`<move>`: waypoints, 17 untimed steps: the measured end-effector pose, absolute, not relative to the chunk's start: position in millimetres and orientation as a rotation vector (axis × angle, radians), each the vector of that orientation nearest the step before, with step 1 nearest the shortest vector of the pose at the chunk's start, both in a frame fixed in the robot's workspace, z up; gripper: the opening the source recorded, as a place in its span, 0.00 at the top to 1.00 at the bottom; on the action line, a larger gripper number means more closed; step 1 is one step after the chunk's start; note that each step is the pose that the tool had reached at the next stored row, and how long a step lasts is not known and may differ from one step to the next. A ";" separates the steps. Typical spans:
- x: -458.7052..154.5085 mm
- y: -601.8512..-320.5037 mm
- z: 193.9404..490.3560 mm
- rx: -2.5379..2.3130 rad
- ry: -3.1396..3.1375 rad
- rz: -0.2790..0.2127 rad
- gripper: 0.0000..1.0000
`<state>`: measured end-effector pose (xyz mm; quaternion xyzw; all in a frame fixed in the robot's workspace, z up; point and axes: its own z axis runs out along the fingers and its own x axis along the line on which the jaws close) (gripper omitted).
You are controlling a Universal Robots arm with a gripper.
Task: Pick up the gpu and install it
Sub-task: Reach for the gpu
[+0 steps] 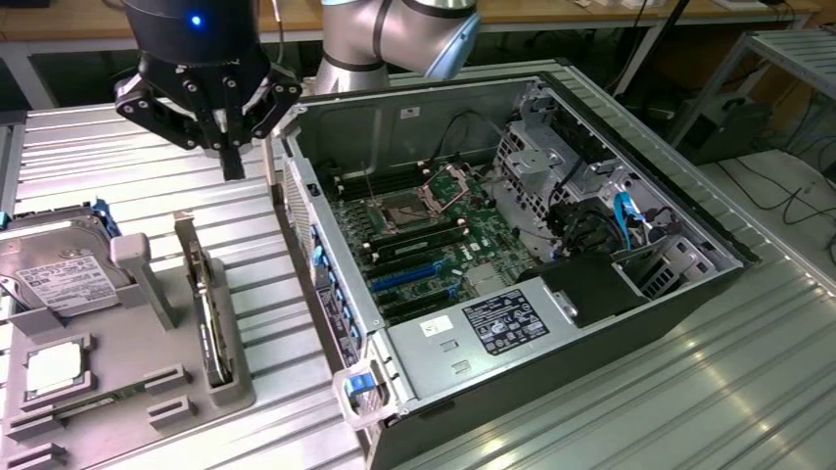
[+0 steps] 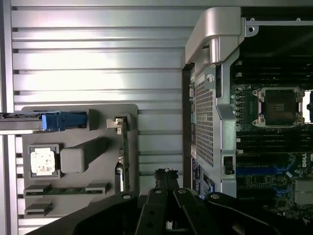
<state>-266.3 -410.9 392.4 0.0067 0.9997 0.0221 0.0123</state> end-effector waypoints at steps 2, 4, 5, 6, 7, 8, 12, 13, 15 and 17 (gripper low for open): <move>-268.9 -412.9 392.3 0.021 3.116 0.069 0.89; -271.1 -414.7 392.3 0.021 3.116 0.069 0.89; -272.4 -415.6 392.3 0.021 3.116 0.069 0.89; -273.6 -416.4 392.3 0.021 3.116 0.069 0.89; -274.9 -417.3 392.3 0.021 3.116 0.069 0.89; -276.1 -418.1 392.3 0.021 3.116 0.069 0.89; -281.8 -421.4 392.2 0.021 3.116 0.069 0.89; -283.1 -422.1 392.2 0.021 3.116 0.069 0.89; -285.7 -423.5 392.2 0.021 3.116 0.069 0.89; -289.6 -425.4 392.2 0.021 3.116 0.069 0.89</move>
